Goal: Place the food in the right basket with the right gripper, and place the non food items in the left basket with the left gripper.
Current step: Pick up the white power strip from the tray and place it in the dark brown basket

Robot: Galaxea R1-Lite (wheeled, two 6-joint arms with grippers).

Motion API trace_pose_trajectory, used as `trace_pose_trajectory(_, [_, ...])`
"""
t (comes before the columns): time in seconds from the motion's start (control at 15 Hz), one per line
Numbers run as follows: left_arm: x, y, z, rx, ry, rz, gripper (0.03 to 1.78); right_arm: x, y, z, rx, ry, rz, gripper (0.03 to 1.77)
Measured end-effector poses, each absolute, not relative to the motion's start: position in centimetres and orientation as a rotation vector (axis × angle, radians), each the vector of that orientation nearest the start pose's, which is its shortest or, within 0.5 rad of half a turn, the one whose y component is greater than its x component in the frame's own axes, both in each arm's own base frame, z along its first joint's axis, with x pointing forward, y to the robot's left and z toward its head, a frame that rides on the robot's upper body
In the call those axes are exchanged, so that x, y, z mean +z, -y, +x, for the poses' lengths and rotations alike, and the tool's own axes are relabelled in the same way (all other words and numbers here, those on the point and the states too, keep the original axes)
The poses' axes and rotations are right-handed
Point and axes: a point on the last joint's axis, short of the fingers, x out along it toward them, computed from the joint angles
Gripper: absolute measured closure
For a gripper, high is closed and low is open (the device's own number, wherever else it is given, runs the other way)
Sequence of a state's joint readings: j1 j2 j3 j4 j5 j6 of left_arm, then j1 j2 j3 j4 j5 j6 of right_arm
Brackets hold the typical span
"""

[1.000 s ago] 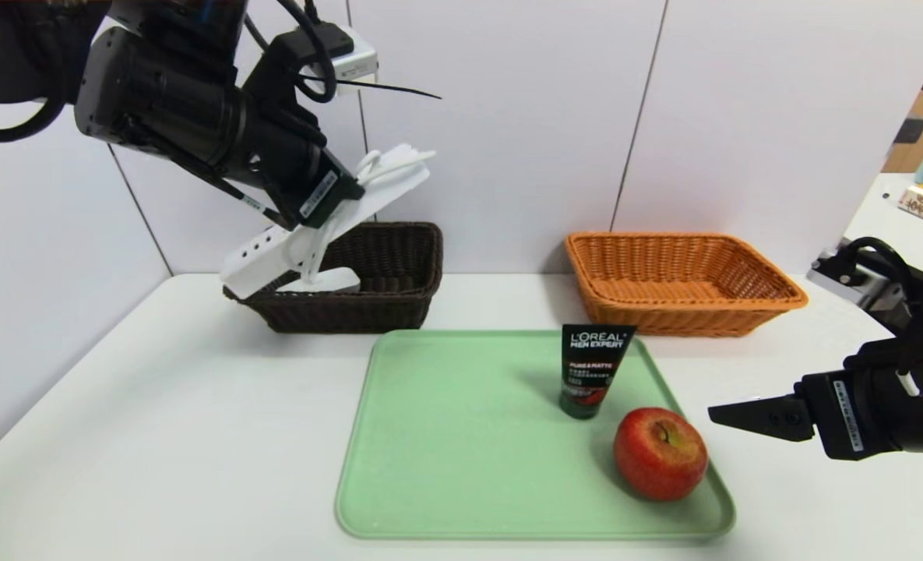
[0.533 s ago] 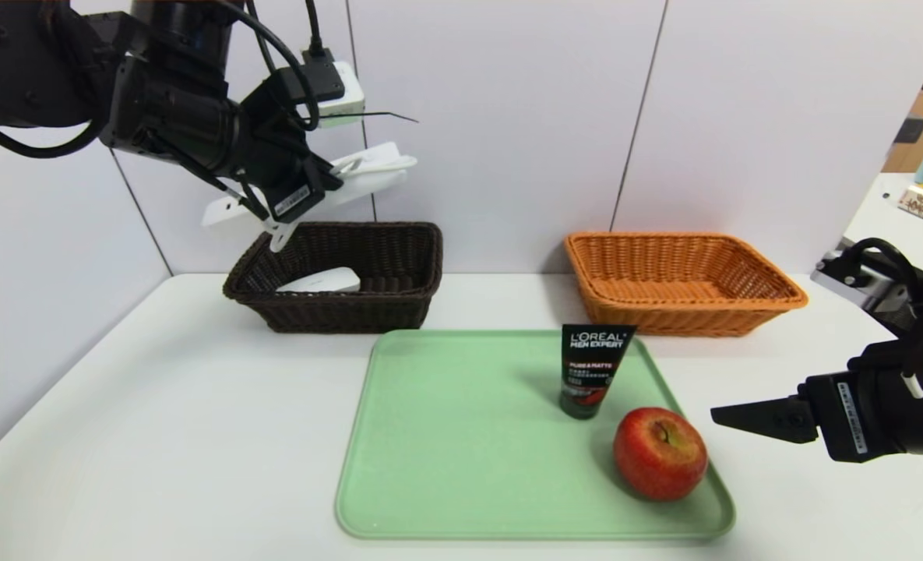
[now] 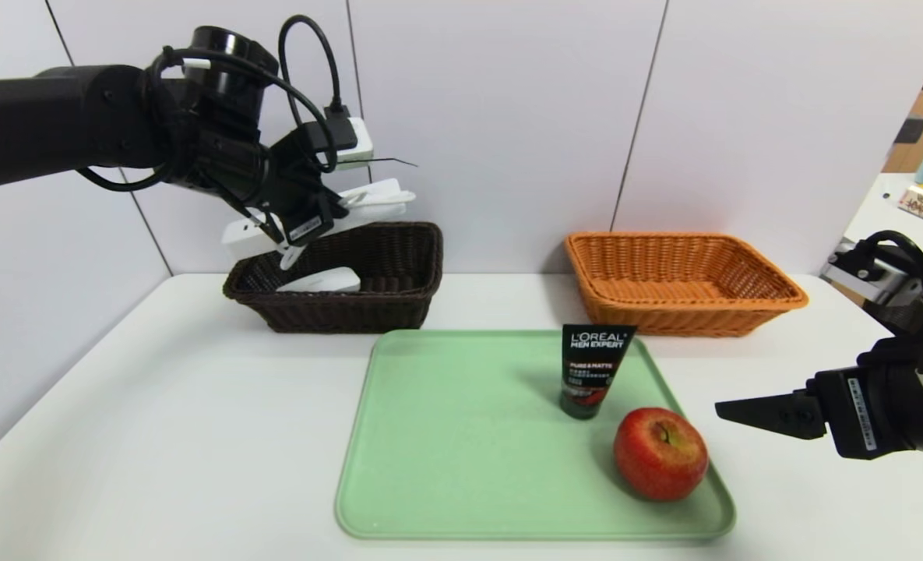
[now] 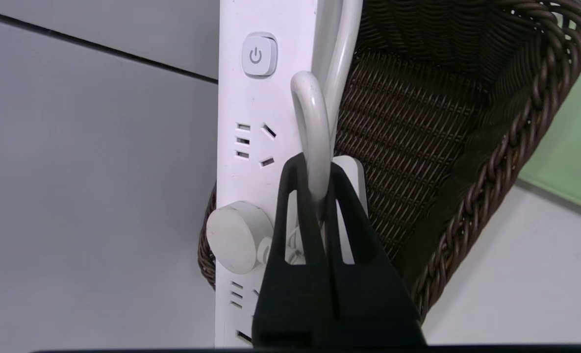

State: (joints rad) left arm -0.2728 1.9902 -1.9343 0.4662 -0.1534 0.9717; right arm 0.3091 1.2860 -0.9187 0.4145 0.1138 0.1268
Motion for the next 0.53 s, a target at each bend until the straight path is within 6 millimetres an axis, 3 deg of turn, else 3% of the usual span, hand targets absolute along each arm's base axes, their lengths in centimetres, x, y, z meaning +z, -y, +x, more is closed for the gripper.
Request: trace_pose_trajectory(0.53, [25.8, 11.1, 39.6, -0.643, -0.376, 0.887, 1.76, 22.4, -5.7, 17.0, 0.352, -0.804, 0.042, 0.1])
